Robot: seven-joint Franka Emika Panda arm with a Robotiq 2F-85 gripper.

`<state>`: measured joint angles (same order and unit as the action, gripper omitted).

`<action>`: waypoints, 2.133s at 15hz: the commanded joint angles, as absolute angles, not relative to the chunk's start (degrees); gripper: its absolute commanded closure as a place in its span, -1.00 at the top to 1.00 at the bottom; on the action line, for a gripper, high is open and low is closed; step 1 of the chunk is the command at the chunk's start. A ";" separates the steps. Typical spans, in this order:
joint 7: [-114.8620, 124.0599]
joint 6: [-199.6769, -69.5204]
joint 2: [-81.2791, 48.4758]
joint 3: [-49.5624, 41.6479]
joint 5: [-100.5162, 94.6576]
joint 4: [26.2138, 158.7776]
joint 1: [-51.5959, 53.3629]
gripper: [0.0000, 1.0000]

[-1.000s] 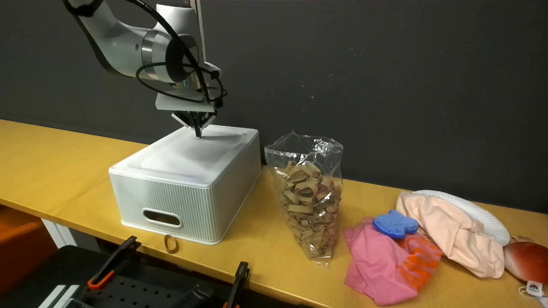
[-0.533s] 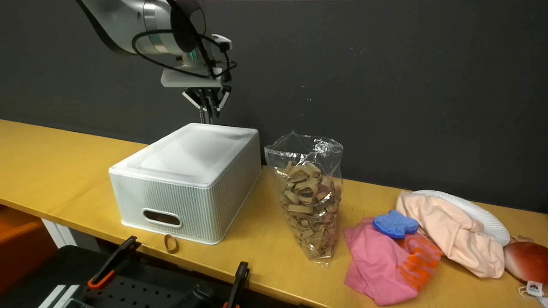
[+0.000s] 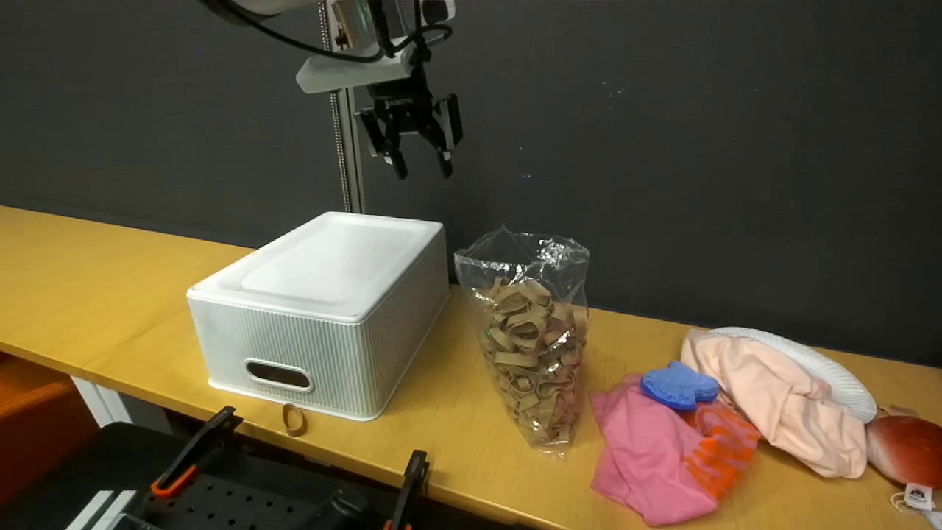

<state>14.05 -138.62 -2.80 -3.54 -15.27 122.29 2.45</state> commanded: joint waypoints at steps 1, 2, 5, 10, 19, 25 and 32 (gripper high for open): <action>16.34 -134.19 2.26 -3.67 -16.51 127.12 0.10 1.00; 16.45 -133.63 3.02 -3.75 -16.30 128.36 -0.67 1.00; 17.18 -132.13 6.65 -3.98 -16.27 132.74 -2.93 1.00; 15.80 -136.03 9.32 -5.19 -15.84 138.37 -6.98 1.00; 0.67 -150.46 2.76 -5.87 -4.64 139.66 -6.39 1.00; -8.32 -152.55 2.46 -6.08 1.68 143.62 -6.11 1.00; -10.71 -154.12 2.59 -8.12 0.97 145.94 -8.14 0.50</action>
